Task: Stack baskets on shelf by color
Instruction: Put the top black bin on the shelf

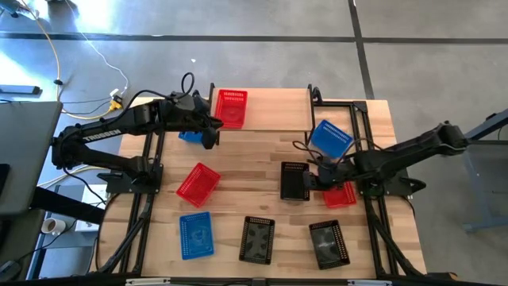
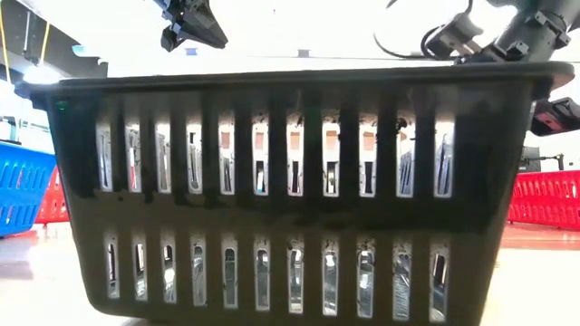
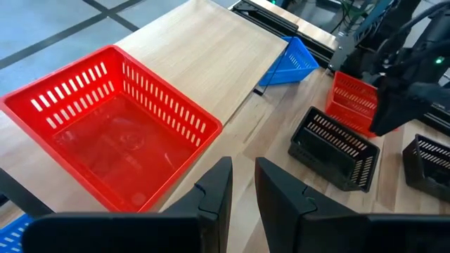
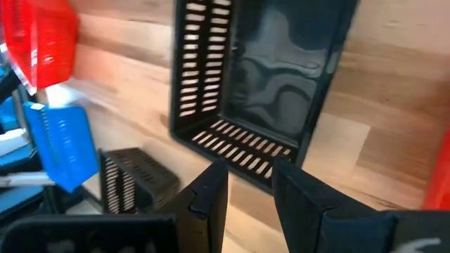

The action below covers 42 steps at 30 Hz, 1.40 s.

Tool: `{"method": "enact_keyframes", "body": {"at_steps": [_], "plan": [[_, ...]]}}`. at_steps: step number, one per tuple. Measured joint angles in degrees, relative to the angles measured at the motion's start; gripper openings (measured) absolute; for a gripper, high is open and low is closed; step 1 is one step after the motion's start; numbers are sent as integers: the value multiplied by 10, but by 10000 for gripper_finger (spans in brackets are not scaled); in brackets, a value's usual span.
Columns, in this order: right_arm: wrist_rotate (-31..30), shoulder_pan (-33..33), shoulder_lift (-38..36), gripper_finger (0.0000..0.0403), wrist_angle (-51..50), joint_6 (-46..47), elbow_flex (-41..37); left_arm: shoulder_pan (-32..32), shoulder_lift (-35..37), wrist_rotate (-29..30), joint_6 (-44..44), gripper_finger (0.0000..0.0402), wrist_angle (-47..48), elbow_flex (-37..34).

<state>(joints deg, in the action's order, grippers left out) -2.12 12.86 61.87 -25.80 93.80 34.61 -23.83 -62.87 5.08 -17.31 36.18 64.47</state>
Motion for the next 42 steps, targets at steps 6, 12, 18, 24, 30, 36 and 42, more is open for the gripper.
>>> {"method": "enact_keyframes", "body": {"at_steps": [6,12,18,24,30,36,42], "plan": [[-3,0,36,99,-5,13,0,0,0,0,0,55,0,0],[2,0,71,99,-5,19,0,0,0,0,0,55,0,0],[2,0,101,99,-5,24,0,0,0,0,2,55,0,0],[18,0,126,98,1,32,-1,0,0,0,6,55,0,0],[19,0,132,51,9,38,-1,0,0,0,6,55,0,0],[11,0,130,10,17,37,-1,0,0,0,15,55,0,0],[0,0,130,3,98,33,0,0,0,0,15,55,0,0]]}}
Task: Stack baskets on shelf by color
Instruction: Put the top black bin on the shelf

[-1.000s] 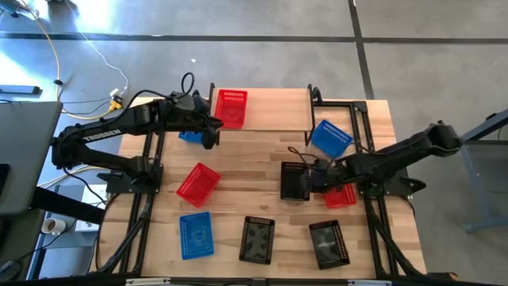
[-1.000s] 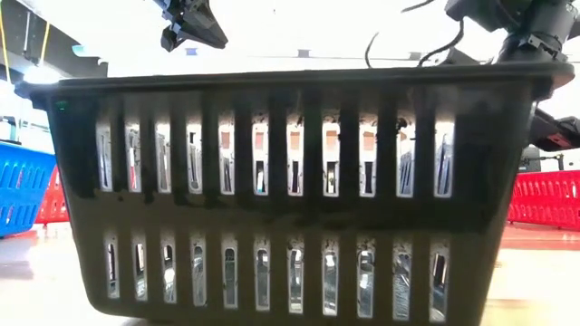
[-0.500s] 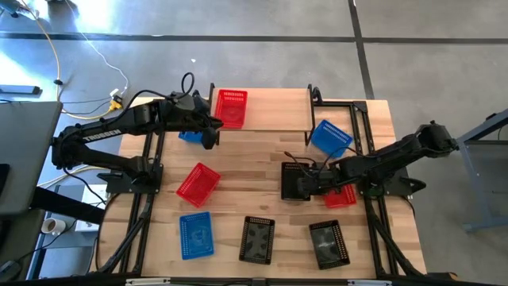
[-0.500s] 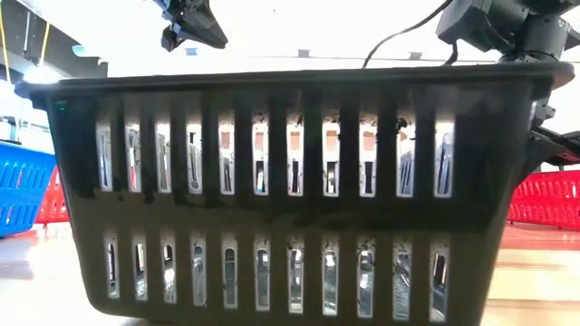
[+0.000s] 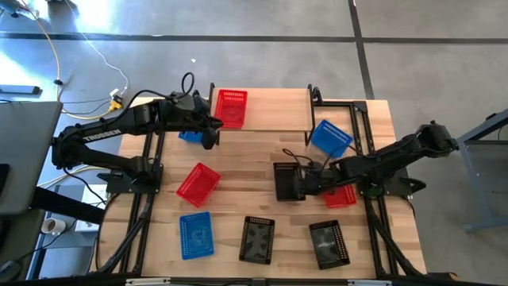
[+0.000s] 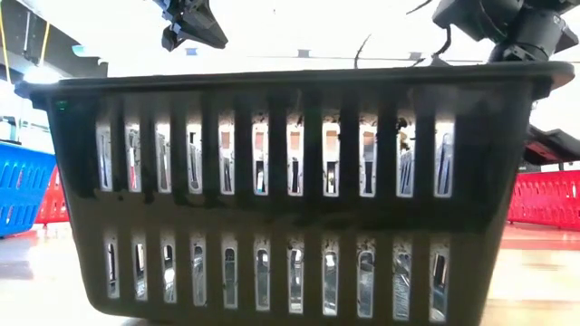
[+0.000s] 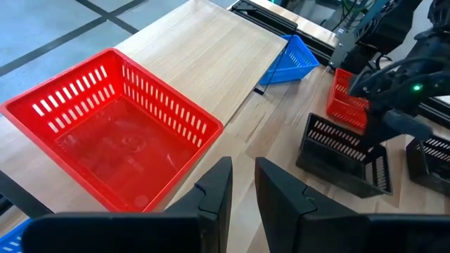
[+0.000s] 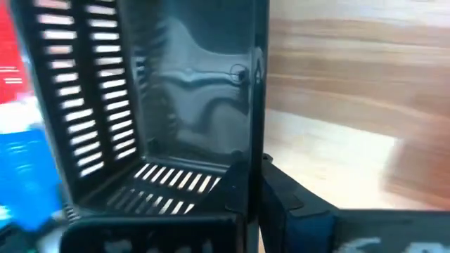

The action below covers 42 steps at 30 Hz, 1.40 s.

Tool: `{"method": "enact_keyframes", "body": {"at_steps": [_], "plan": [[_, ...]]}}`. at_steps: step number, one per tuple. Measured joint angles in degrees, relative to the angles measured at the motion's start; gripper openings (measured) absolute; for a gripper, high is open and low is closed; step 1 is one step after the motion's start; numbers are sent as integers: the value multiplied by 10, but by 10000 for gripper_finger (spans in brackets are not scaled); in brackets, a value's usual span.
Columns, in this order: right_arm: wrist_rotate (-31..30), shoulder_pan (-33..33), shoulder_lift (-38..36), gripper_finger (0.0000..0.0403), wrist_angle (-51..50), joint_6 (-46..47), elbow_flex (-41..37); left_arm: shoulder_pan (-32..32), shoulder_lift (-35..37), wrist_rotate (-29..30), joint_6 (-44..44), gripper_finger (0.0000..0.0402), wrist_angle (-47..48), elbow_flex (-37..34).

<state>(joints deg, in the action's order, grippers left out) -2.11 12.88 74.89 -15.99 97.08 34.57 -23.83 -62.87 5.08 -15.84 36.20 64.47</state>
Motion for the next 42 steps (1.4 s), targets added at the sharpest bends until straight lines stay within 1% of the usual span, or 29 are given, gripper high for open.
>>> {"method": "enact_keyframes", "body": {"at_steps": [2,8,15,21,24,26,30,42], "plan": [[-19,0,0,3,4,-3,12,0,0,0,0,55,0,0],[-86,-2,0,1,-5,-67,84,0,0,0,0,55,0,0],[-144,-42,0,1,-76,-146,181,0,0,0,0,55,0,0],[-158,-108,0,0,-128,-221,259,0,0,1,0,55,0,0],[-179,-141,0,0,-154,-269,300,0,0,1,0,55,0,0],[-190,-164,0,0,-157,-301,322,0,0,1,0,55,0,0],[-192,-210,0,0,-161,-355,353,0,0,2,0,55,0,0],[-192,-318,0,0,-162,-418,415,0,0,3,0,55,0,0]]}}
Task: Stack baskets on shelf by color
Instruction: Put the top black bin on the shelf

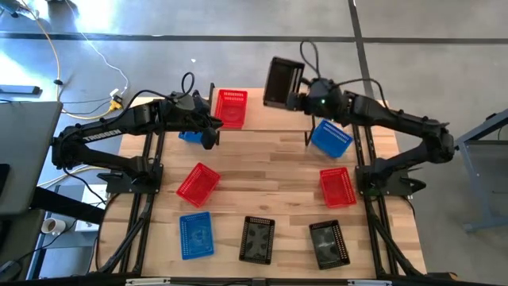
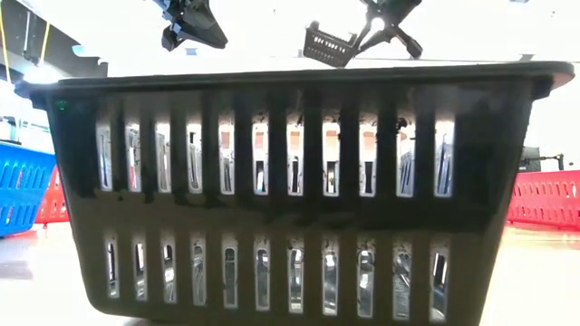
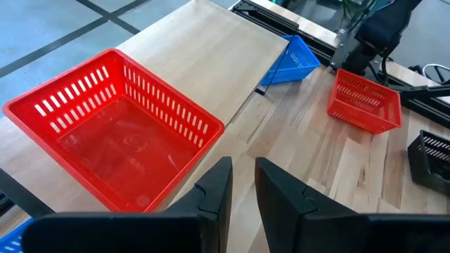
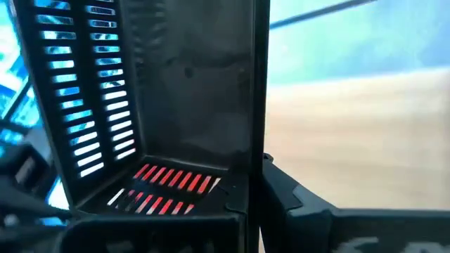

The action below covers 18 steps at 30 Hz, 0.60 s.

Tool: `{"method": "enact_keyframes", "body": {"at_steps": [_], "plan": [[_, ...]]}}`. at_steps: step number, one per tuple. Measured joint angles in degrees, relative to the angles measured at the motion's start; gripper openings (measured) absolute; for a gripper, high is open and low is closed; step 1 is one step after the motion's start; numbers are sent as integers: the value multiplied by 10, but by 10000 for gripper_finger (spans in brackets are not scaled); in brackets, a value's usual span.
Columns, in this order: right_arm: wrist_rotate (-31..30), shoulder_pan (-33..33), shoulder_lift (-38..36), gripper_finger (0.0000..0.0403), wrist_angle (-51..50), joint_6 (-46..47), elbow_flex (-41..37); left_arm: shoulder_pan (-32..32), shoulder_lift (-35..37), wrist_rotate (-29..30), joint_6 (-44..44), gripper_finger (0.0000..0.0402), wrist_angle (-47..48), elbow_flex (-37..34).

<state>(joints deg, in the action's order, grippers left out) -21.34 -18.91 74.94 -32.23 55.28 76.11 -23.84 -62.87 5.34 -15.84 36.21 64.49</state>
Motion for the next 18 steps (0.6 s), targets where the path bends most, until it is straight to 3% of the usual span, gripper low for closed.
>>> {"method": "enact_keyframes", "body": {"at_steps": [10,18], "plan": [[5,-30,31,0,-2,-29,73,0,0,0,0,55,0,0],[57,-30,122,0,-102,4,129,0,0,0,-4,55,0,0]]}}
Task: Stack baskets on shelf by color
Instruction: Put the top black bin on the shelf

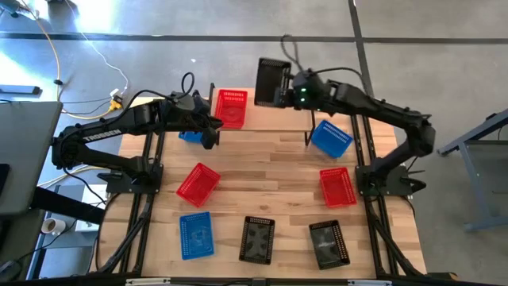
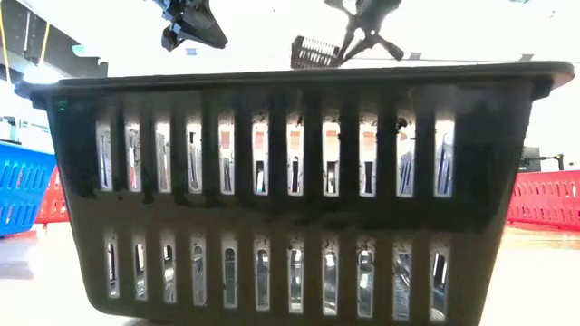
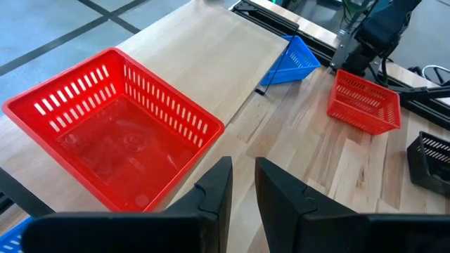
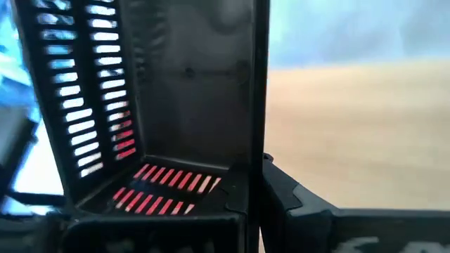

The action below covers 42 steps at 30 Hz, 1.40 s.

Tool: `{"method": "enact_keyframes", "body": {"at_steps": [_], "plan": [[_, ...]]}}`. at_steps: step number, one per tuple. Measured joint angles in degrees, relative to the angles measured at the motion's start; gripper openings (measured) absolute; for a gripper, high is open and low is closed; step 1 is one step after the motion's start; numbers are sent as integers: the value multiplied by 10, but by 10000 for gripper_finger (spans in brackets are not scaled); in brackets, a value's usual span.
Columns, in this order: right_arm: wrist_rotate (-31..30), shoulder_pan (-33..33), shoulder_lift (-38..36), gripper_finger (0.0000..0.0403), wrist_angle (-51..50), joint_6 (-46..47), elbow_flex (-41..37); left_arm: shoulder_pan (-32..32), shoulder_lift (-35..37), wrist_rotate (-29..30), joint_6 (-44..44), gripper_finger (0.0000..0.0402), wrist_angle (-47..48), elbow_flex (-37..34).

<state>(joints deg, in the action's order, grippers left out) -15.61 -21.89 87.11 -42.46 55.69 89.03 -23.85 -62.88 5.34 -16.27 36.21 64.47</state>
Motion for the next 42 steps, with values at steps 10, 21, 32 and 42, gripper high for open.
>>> {"method": "enact_keyframes", "body": {"at_steps": [10,21,32,42], "plan": [[78,0,80,0,-53,34,23,0,0,0,-2,55,0,0],[87,-6,102,0,-104,64,21,0,0,3,-1,55,0,0],[108,-10,117,0,-92,60,21,-1,-1,10,0,55,0,0],[114,-13,117,5,-92,53,20,-1,-1,13,-22,55,0,0]]}}
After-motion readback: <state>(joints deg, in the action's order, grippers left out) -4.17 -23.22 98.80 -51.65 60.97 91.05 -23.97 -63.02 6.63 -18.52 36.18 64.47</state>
